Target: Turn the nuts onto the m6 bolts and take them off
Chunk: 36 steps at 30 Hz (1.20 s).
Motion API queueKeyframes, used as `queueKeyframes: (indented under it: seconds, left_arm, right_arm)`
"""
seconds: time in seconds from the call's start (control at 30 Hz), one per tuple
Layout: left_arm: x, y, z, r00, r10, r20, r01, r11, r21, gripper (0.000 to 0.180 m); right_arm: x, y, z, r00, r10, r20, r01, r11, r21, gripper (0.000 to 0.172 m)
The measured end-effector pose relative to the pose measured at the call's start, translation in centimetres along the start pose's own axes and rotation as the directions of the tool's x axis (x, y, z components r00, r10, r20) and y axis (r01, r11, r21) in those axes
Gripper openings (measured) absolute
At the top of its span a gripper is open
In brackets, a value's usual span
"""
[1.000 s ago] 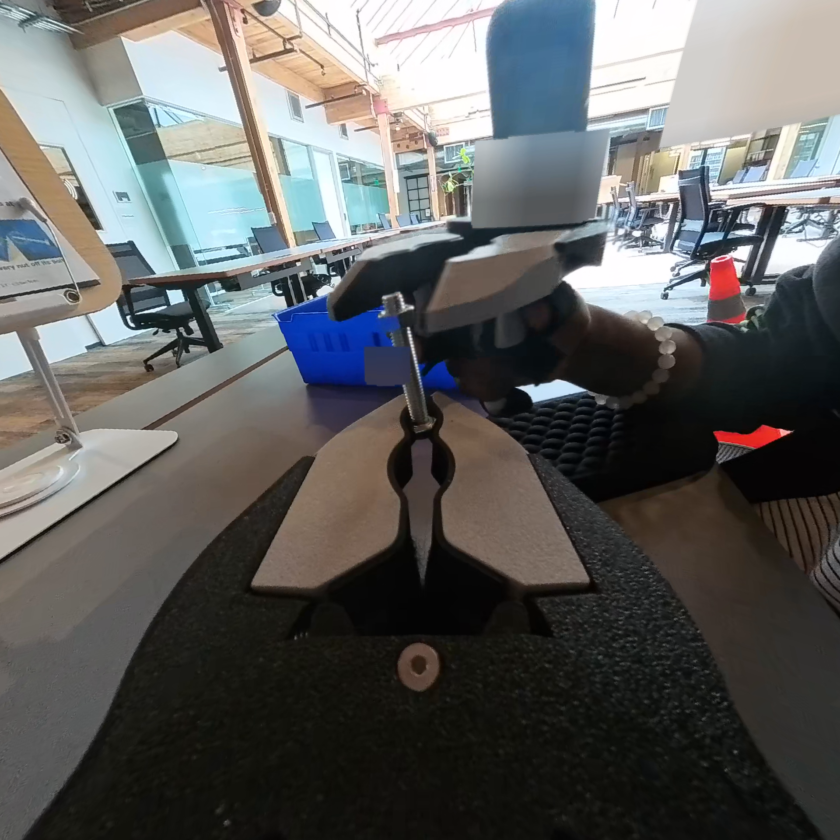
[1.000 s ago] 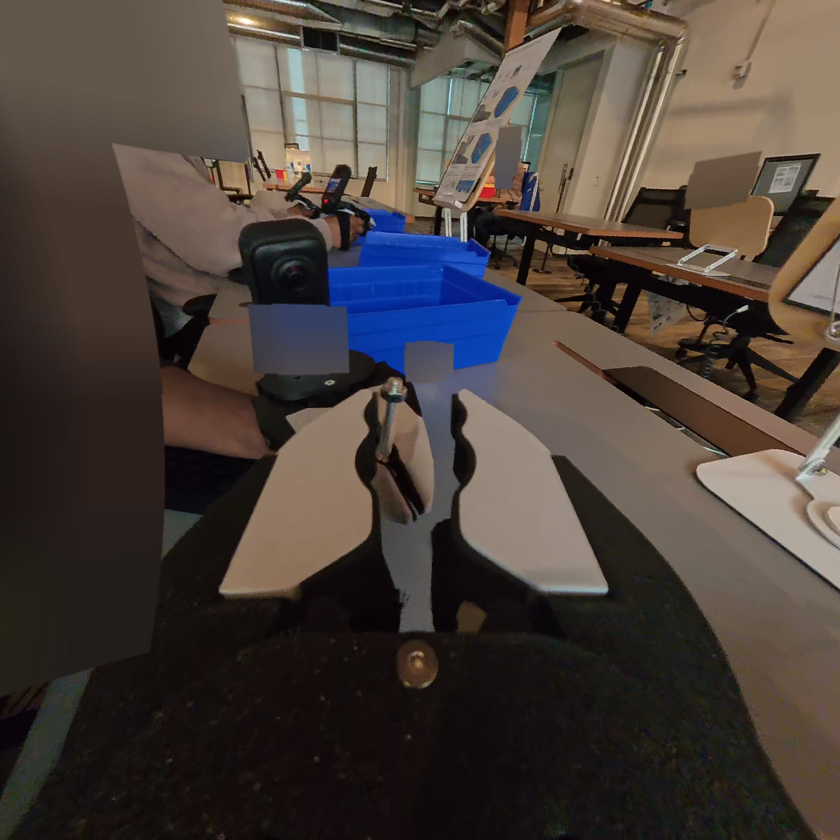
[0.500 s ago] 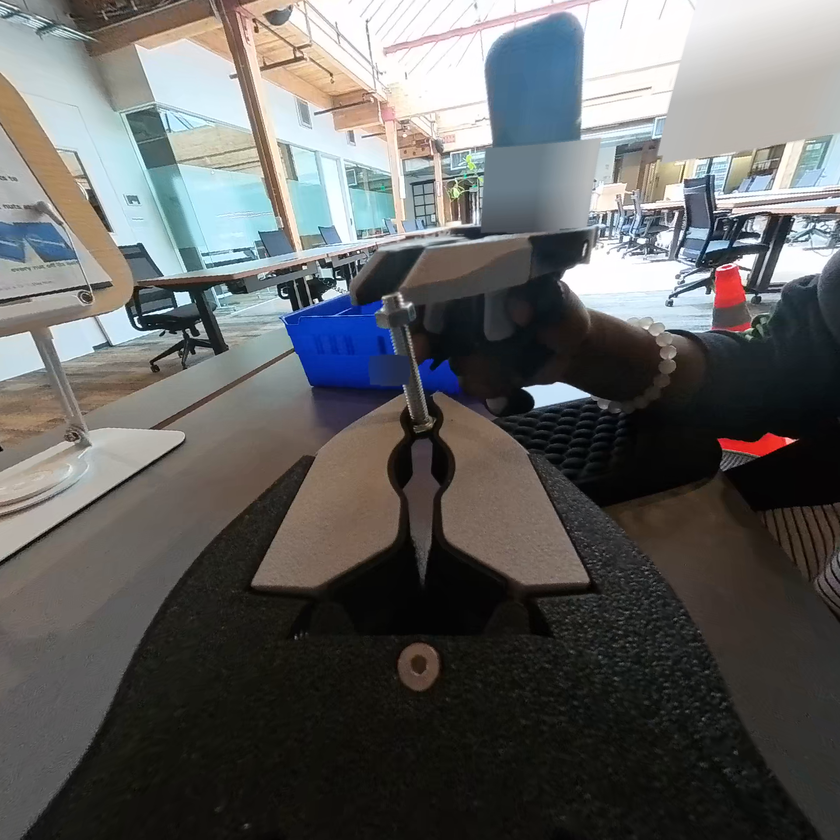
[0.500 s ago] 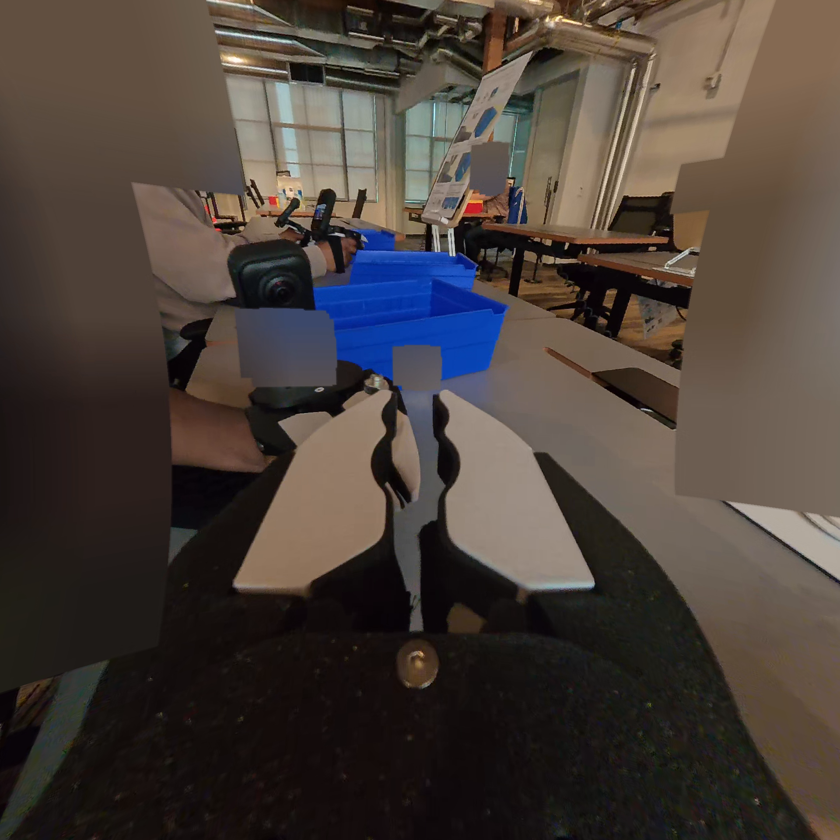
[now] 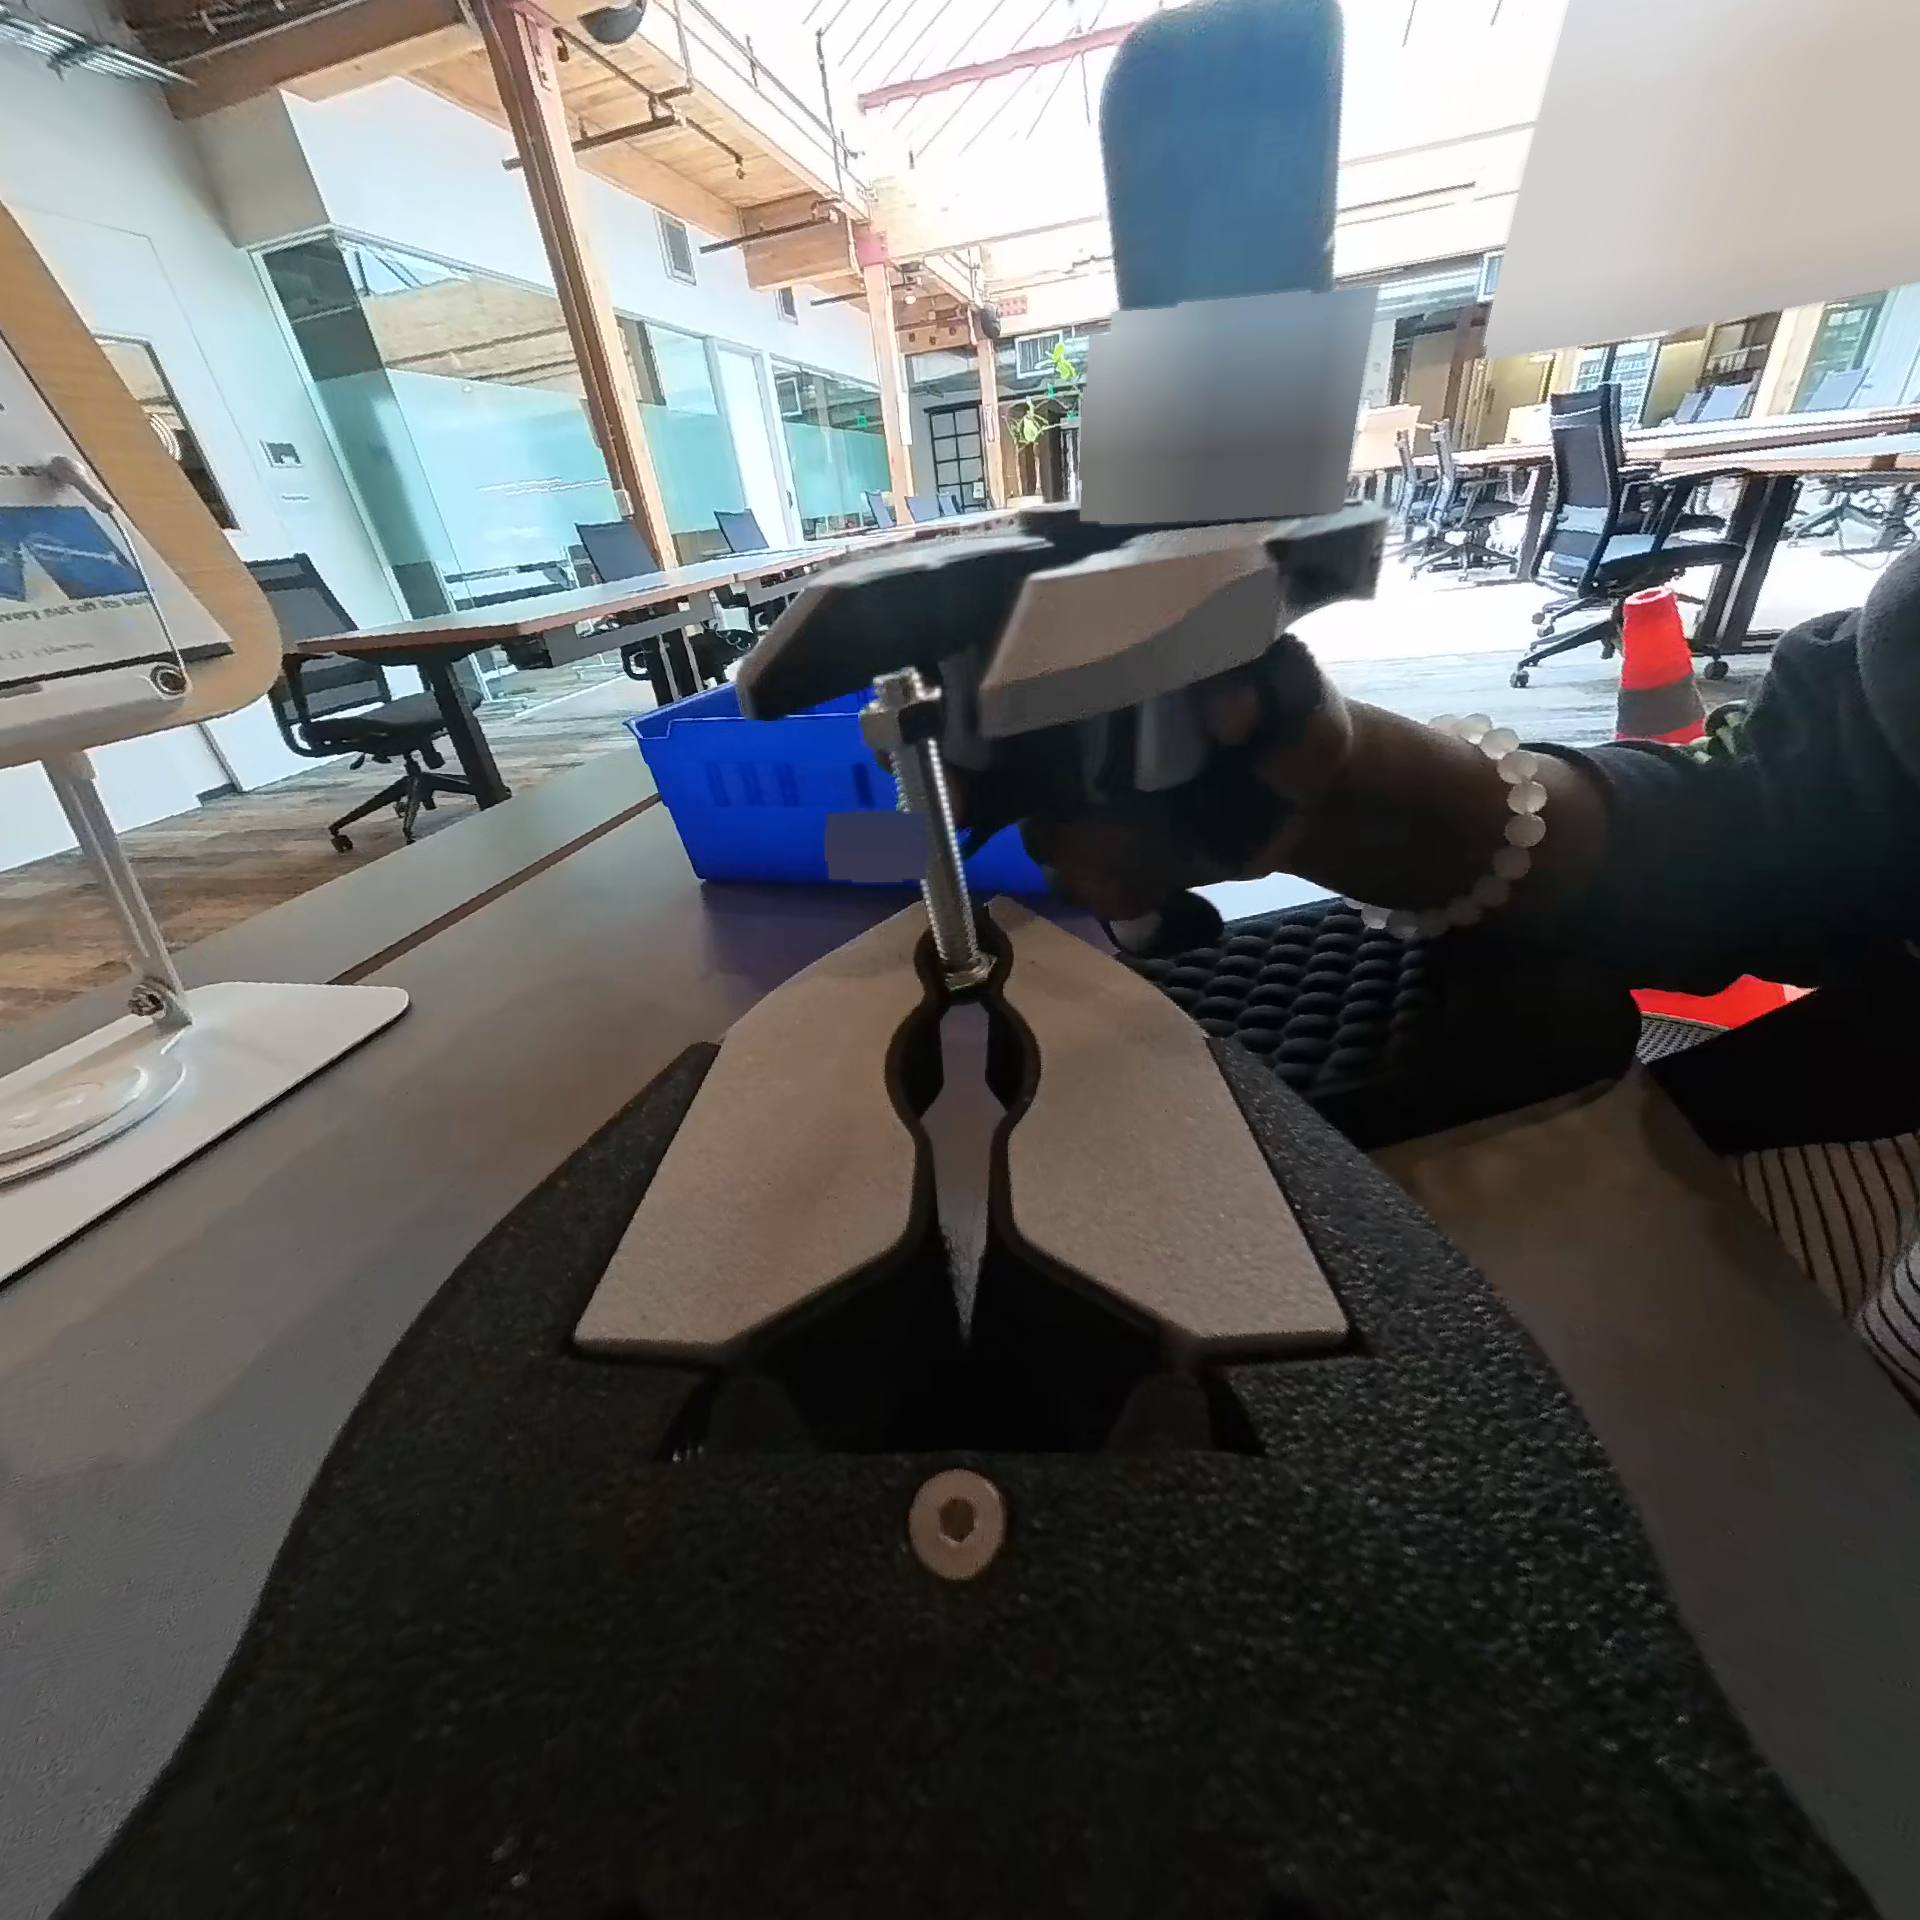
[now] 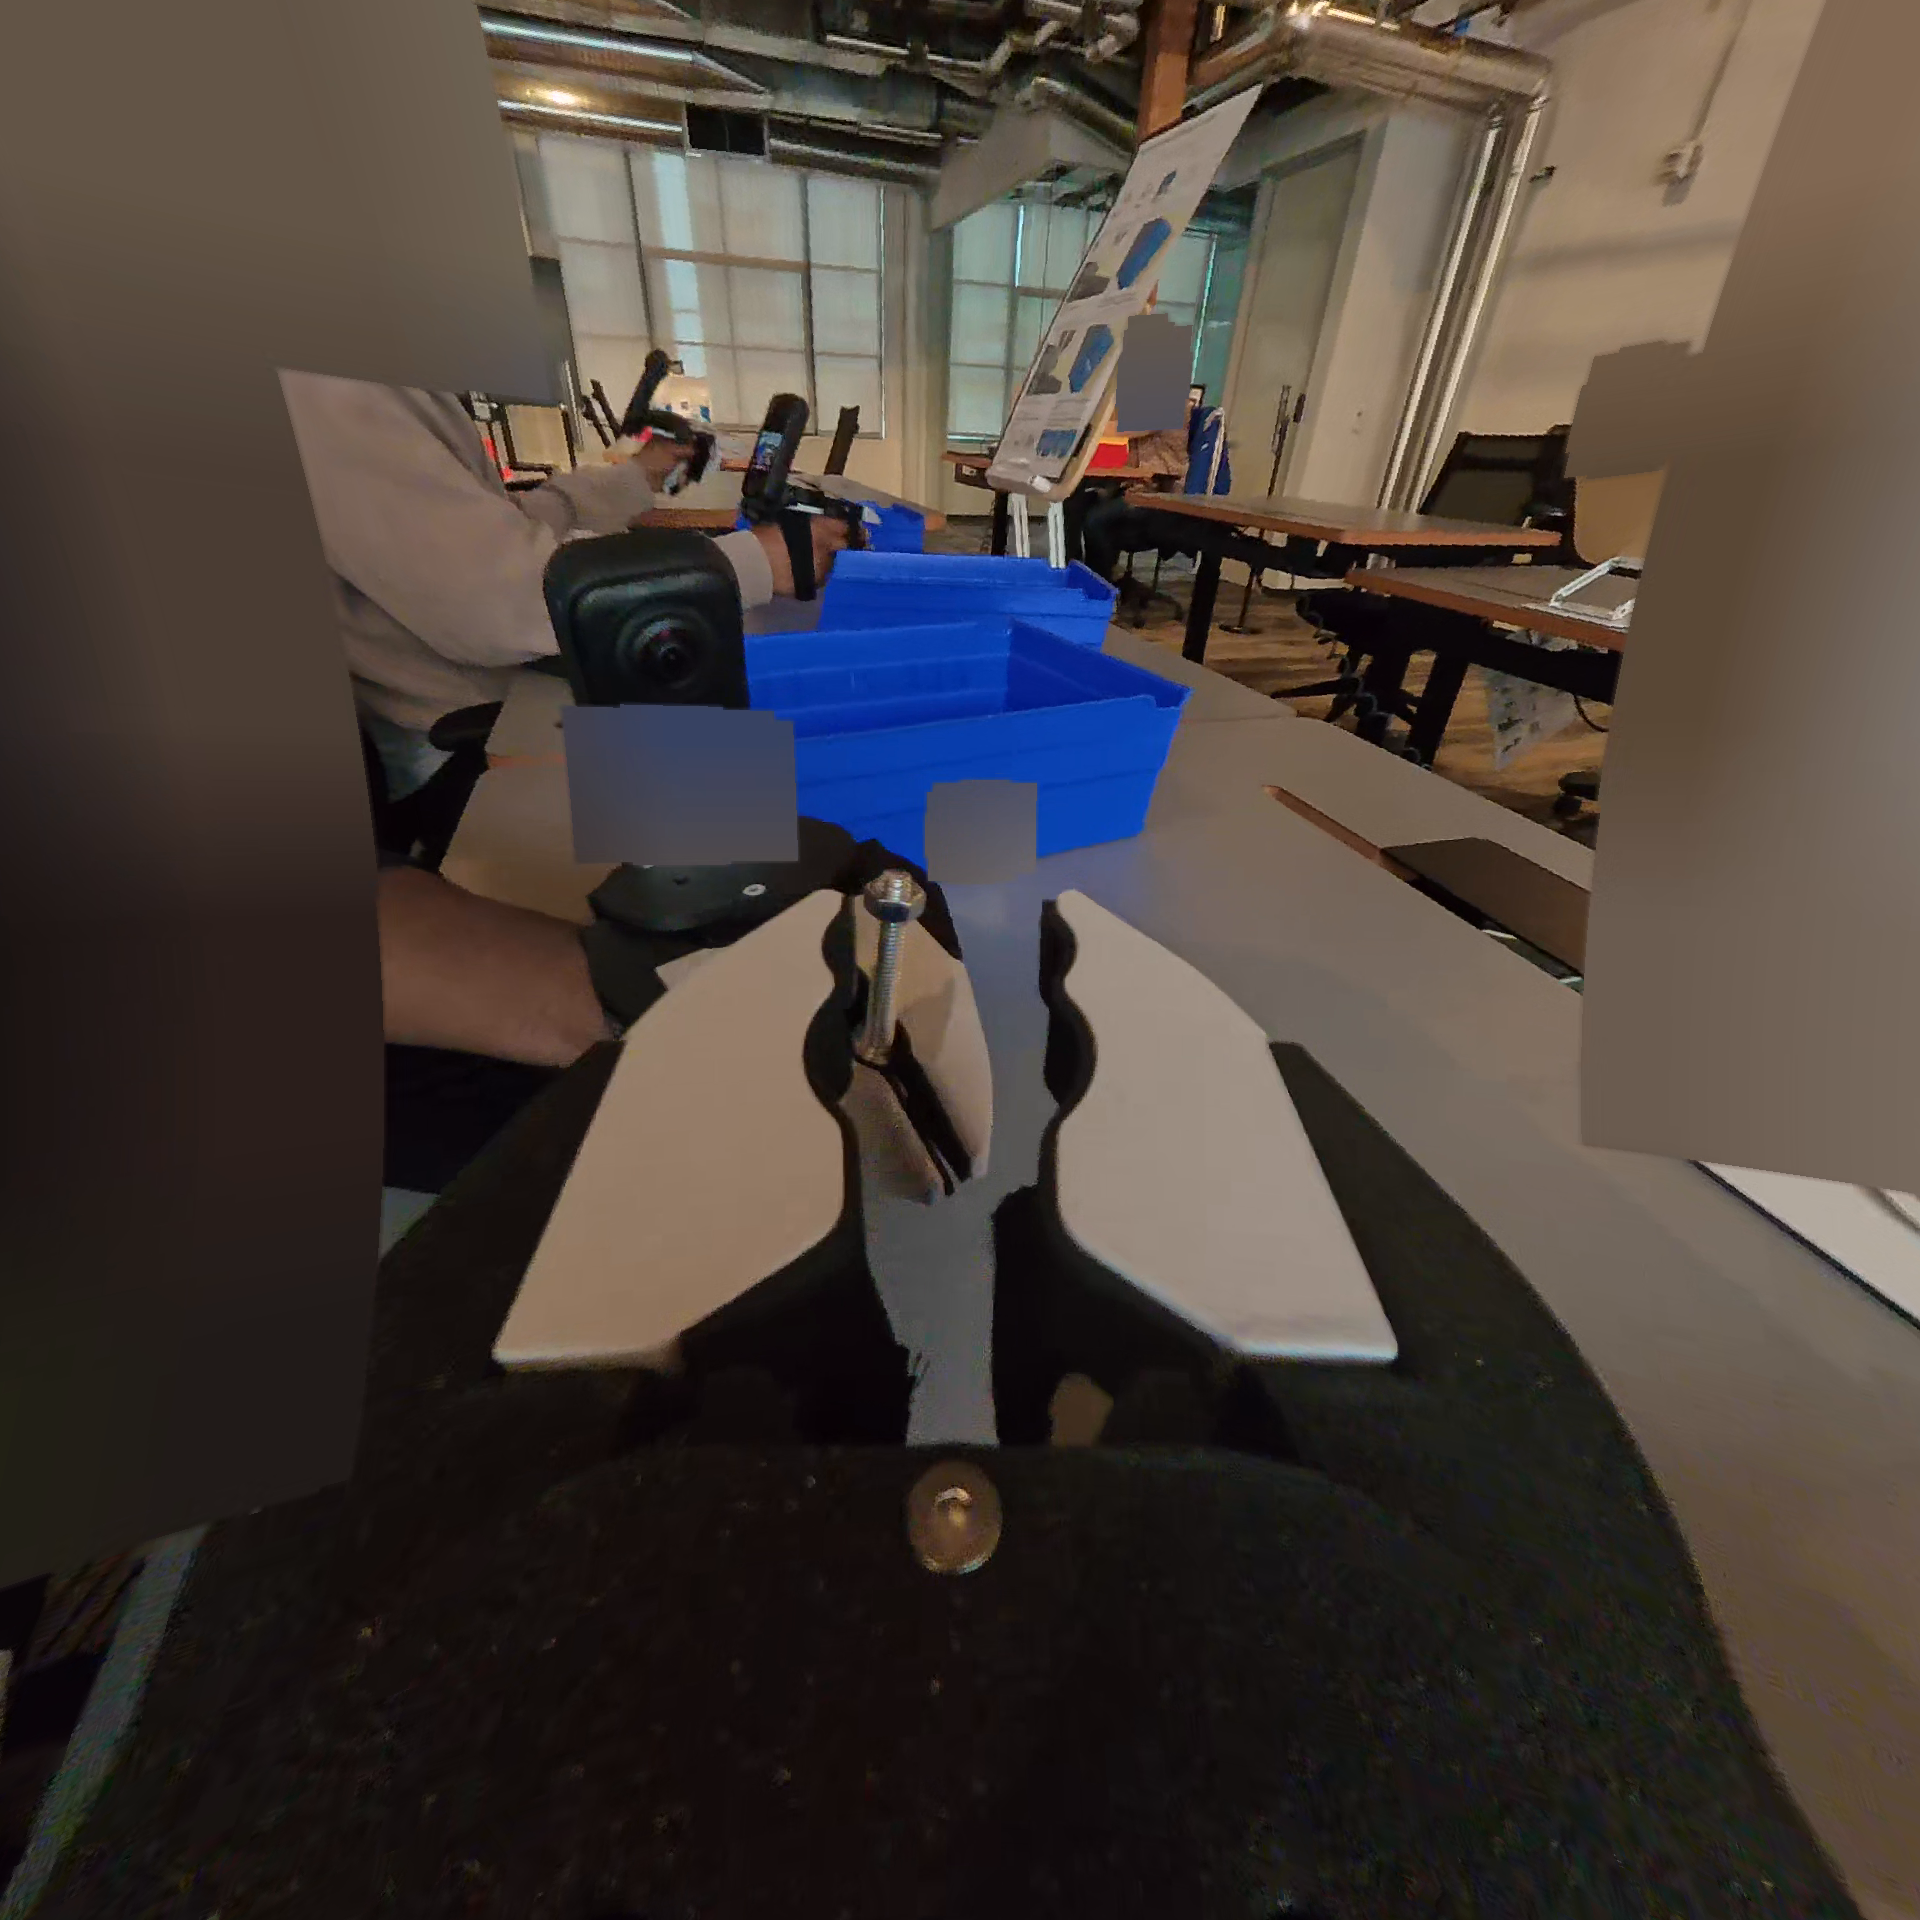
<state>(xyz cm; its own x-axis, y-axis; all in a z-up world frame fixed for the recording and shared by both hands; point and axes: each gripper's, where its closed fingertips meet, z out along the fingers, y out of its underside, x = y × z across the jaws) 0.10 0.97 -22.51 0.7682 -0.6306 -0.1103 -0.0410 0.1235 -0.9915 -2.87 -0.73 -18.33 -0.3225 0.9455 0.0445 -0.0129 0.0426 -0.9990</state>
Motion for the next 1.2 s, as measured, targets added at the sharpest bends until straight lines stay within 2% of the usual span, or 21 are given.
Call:
queueKeyframes:
  seconds: [0.07, 0.13, 0.3, 0.37, 0.4, 0.47, 0.63, 0.77, 0.83, 0.97, 1.1, 1.2]
  left_arm:
    - [0.0, -0.1, 0.0, 1.000, 0.001, 0.002, -0.001, 1.000, 0.004, 0.003]
    - [-0.1, -0.1, -0.1, 1.000, -0.001, 0.006, 0.001, 1.000, 0.007, 0.003]
    - [-0.1, 0.0, 0.0, 1.000, 0.000, 0.003, 0.000, 1.000, 0.002, 0.003]
    - [0.0, -0.1, 0.0, 1.000, 0.003, 0.002, -0.003, 1.000, 0.003, 0.003]
    - [0.0, -0.1, 0.0, 1.000, 0.002, 0.003, -0.002, 1.000, 0.005, 0.003]
    - [-0.2, -0.2, -0.1, 1.000, -0.001, 0.008, 0.001, 1.000, 0.008, 0.003]
    - [0.0, 0.0, 0.0, 1.000, -0.001, 0.001, 0.001, 1.000, 0.001, 0.003]
    - [-0.1, -0.2, -0.1, 1.000, 0.000, 0.004, 0.000, 1.000, 0.008, 0.003]
    - [-0.2, -0.1, -0.1, 1.000, -0.003, 0.008, 0.003, 1.000, 0.008, 0.003]
    - [0.0, 0.0, 0.0, 1.000, 0.000, 0.001, 0.000, 1.000, 0.000, 0.003]
    - [0.0, -0.2, -0.1, 1.000, -0.001, 0.003, 0.001, 1.000, 0.008, 0.003]
    - [-0.1, -0.2, -0.1, 1.000, -0.004, 0.008, 0.004, 1.000, 0.008, 0.003]
  right_arm:
    - [0.7, -0.1, -0.3, 1.000, 0.016, -0.027, -0.016, 1.000, 0.012, 0.016]
    - [1.2, -0.3, -0.7, 0.999, 0.030, -0.038, -0.029, 0.999, 0.024, 0.012]
    - [-0.1, -0.1, 0.0, 1.000, 0.001, 0.000, -0.001, 1.000, 0.001, 0.034]
    - [0.3, 0.0, -0.1, 1.000, 0.007, -0.013, -0.007, 1.000, 0.003, 0.029]
    - [0.7, -0.1, -0.3, 0.999, 0.020, -0.028, -0.019, 1.000, 0.008, 0.018]
    - [1.2, -0.2, -0.6, 0.999, 0.026, -0.044, -0.025, 0.999, 0.020, 0.014]
    - [0.0, -0.1, 0.0, 1.000, 0.005, -0.006, -0.005, 1.000, 0.005, 0.033]
    - [1.2, -0.3, -0.5, 0.998, 0.035, -0.049, -0.034, 0.999, 0.025, 0.012]
    - [1.0, -0.4, -0.6, 0.999, 0.037, -0.034, -0.036, 0.999, 0.030, 0.015]
    - [0.0, -0.2, 0.1, 1.000, 0.011, -0.004, -0.011, 1.000, 0.007, 0.035]
    - [1.1, -0.4, -0.5, 0.998, 0.039, -0.043, -0.038, 0.999, 0.031, 0.014]
    - [0.7, -0.5, -0.4, 0.999, 0.032, -0.022, -0.031, 0.999, 0.033, 0.021]
